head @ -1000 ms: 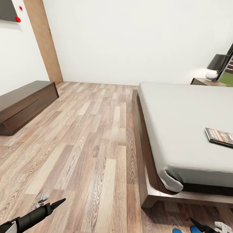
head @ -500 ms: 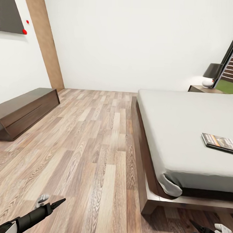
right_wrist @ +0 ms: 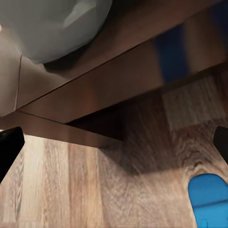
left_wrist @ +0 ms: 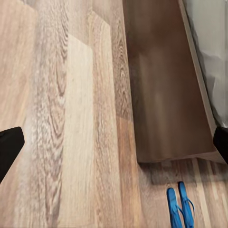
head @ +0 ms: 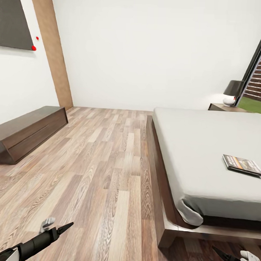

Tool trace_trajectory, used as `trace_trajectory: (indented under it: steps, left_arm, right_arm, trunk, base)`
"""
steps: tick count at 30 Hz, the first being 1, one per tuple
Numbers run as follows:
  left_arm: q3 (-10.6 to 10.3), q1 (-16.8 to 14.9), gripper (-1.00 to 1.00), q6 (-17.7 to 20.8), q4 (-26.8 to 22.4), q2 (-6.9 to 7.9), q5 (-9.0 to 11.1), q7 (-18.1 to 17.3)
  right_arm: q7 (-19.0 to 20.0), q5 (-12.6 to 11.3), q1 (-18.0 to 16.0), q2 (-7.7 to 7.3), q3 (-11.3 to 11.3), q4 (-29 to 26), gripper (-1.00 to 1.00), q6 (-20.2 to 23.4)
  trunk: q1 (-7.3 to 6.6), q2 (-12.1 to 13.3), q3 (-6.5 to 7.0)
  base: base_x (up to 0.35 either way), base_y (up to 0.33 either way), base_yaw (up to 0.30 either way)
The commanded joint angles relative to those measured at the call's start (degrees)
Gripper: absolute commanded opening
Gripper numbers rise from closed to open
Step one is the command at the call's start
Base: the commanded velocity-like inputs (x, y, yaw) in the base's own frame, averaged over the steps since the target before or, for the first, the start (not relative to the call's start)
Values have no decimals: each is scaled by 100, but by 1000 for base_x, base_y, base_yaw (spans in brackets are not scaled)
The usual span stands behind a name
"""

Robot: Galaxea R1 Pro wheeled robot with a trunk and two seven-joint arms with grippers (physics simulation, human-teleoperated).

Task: In the bedroom, move the book from the bed onto either nightstand, and place the two sandals side by side next to the bed.

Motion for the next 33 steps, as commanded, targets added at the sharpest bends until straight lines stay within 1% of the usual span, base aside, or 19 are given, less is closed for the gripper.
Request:
trace_trajectory:
  steps: [1, 8, 33]
  left_arm:
    - [-20, -2, 100, 62, 1, 2, 50, -17]
    - [-23, -2, 100, 62, 1, 2, 50, -17]
    - [-23, -2, 100, 59, 4, 2, 50, -18]
  right_arm:
    - [20, -43, -3, -2, 3, 4, 100, 36]
    - [20, -43, -3, -2, 3, 4, 100, 37]
    - [20, -43, -3, -3, 3, 4, 100, 37]
  trunk:
    - [-4, 0, 18]
    - [-22, 9, 173]
    - [-571, 1012, 622]
  base:
    - [0, 0, 0]
    - [0, 0, 0]
    - [0, 0, 0]
